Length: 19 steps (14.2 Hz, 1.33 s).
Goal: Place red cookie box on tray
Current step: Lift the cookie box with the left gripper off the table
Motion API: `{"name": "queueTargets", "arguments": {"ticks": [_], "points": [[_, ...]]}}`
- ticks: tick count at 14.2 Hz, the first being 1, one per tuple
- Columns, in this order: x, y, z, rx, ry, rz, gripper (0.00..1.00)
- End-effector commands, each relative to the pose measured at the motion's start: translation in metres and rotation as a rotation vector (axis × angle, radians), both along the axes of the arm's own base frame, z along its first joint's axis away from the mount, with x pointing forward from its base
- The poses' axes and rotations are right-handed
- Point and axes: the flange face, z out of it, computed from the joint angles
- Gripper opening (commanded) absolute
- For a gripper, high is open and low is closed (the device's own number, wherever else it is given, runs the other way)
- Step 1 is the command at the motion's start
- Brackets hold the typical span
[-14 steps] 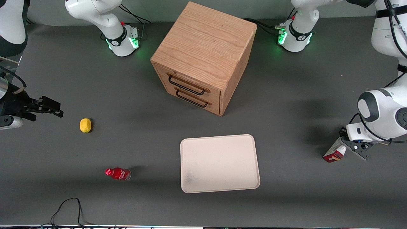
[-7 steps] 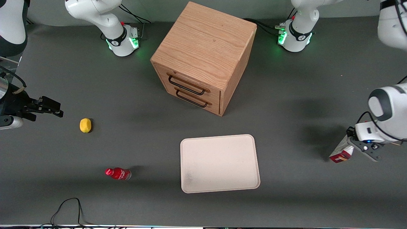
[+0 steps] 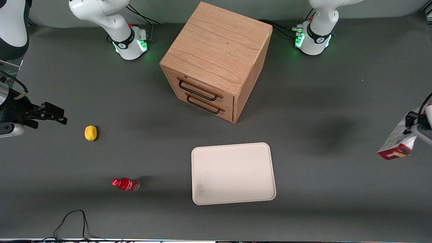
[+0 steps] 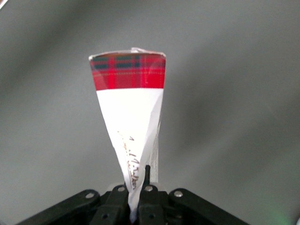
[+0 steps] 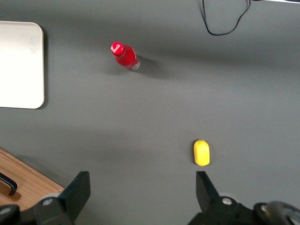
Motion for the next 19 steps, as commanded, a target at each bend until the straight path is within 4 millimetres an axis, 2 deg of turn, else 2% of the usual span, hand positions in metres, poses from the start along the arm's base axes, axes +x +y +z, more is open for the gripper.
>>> {"name": "queueTargets", "arguments": {"ticks": [1, 3, 5, 6, 14, 19], "points": [[-0.003, -0.004, 0.037, 0.03, 0.011, 0.022, 0.0], [-0.002, -0.009, 0.04, 0.034, 0.003, 0.068, 0.0], [0.006, -0.034, 0.034, 0.036, -0.006, 0.135, 0.0], [0.011, -0.054, 0.027, 0.035, -0.001, 0.181, 0.0], [0.032, -0.272, 0.018, 0.054, -0.093, 0.608, 0.0], [0.021, -0.395, 0.019, 0.017, -0.145, 0.771, 0.0]]}}
